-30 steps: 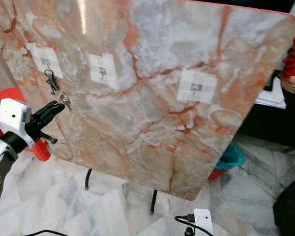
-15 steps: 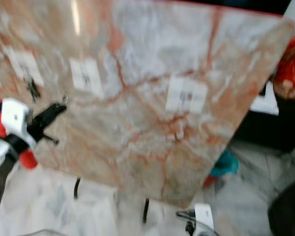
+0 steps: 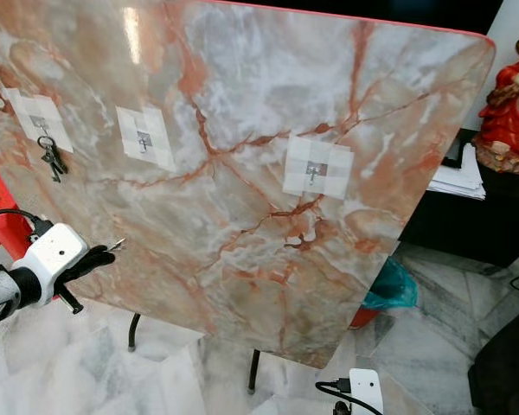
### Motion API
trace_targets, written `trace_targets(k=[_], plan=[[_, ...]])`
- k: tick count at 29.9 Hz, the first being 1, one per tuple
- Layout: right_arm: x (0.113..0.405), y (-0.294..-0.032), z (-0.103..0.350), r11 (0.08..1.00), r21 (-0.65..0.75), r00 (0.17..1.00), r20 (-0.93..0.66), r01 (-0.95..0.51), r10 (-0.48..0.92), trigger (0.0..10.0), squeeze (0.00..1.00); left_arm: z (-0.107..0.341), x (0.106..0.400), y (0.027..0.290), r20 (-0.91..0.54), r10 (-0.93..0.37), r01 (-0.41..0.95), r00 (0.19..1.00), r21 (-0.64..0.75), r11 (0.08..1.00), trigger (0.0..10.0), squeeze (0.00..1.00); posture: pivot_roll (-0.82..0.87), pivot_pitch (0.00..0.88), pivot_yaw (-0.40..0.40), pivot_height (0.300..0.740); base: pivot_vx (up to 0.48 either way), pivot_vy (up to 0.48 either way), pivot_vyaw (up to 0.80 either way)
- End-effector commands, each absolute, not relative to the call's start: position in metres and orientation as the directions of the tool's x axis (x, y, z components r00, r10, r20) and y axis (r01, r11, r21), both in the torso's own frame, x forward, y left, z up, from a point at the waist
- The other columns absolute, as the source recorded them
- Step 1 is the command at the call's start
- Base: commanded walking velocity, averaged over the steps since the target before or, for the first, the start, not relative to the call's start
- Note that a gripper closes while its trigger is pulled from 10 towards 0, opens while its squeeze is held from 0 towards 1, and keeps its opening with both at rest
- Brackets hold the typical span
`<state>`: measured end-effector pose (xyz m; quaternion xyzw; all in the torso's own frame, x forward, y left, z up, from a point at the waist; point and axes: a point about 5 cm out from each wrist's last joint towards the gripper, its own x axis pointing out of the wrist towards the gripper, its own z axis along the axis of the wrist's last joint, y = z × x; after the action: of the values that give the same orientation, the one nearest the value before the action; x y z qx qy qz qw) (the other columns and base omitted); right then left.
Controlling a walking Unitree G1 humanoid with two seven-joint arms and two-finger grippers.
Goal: Hang keys on a hook
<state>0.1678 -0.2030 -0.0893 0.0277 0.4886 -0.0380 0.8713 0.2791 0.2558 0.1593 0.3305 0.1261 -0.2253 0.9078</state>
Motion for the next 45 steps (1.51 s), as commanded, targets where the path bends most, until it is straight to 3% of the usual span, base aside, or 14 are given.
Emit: trace_targets(k=[1, 3, 6, 12, 15, 23, 29, 35, 40, 45], plan=[[0.168, -0.205, -0.089, 0.996, 0.008, 0.518, -0.854, 0.091, -0.041, 10.0, 0.00, 0.170, 0.285, 0.251, -0.325, -0.333, 0.463, 0.885, 0.544, 0.699, 10.0, 0.00, 0.13, 0.046, -0.087, 0.740, 0.000, 0.000, 0.00], [0.168, -0.205, -0.089, 0.996, 0.009, 0.517, -0.855, 0.088, -0.038, 10.0, 0.00, 0.155, 0.269, 0.236, -0.479, -0.469, 0.659, 0.742, 0.391, 0.643, 10.0, 0.00, 0.13, 0.050, -0.083, 0.740, 0.000, 0.000, 0.00], [0.168, -0.206, -0.089, 0.996, 0.006, 0.516, -0.856, 0.087, -0.040, 10.0, 0.00, 0.143, 0.258, 0.233, -0.557, -0.496, 0.729, 0.666, 0.344, 0.592, 10.0, 0.00, 0.13, 0.063, -0.081, 0.740, 0.000, 0.000, 0.00], [0.168, -0.207, -0.089, 0.996, 0.005, 0.516, -0.856, 0.087, -0.041, 10.0, 0.00, 0.141, 0.257, 0.232, -0.559, -0.500, 0.730, 0.662, 0.331, 0.598, 10.0, 0.00, 0.13, 0.063, -0.081, 0.740, 0.000, 0.000, 0.00], [0.166, -0.203, -0.090, 0.996, 0.012, 0.512, -0.859, 0.084, -0.032, 10.0, 0.00, 0.134, 0.251, 0.235, -0.614, -0.496, 0.761, 0.614, 0.296, 0.577, 10.0, 0.00, 0.12, 0.078, -0.059, 0.740, 0.000, 0.000, 0.00], [0.166, -0.198, -0.091, 0.996, 0.019, 0.512, -0.858, 0.091, -0.031, 10.0, 0.00, 0.139, 0.255, 0.233, -0.624, -0.510, 0.781, 0.592, 0.288, 0.555, 10.0, 0.00, 0.12, 0.065, -0.047, 0.740, 0.000, 0.000, 0.00], [0.167, -0.196, -0.091, 0.996, 0.021, 0.513, -0.858, 0.088, -0.027, 10.0, 0.00, 0.139, 0.250, 0.233, -0.666, -0.524, 0.823, 0.531, 0.258, 0.506, 10.0, 0.00, 0.13, 0.057, -0.045, 0.740, 0.000, 0.000, 0.00], [0.167, -0.195, -0.091, 0.996, 0.021, 0.513, -0.858, 0.086, -0.027, 10.0, 0.00, 0.124, 0.238, 0.247, -0.832, -0.367, 0.886, 0.415, 0.280, 0.368, 10.0, 0.00, 0.13, 0.054, -0.041, 0.740, 0.000, 0.000, 0.00], [0.166, -0.197, -0.091, 0.996, 0.019, 0.512, -0.858, 0.083, -0.026, 10.0, 0.00, 0.111, 0.233, 0.247, -0.868, -0.325, 0.900, 0.375, 0.256, 0.353, 10.0, 0.00, 0.13, 0.059, -0.041, 0.740, 0.000, 0.000, 0.00], [0.165, -0.200, -0.091, 0.996, 0.017, 0.512, -0.859, 0.088, -0.031, 10.0, 0.00, 0.112, 0.238, 0.245, -0.844, -0.325, 0.876, 0.426, 0.296, 0.380, 10.0, 0.00, 0.13, 0.066, -0.042, 0.740, 0.000, 0.000, 0.00]])
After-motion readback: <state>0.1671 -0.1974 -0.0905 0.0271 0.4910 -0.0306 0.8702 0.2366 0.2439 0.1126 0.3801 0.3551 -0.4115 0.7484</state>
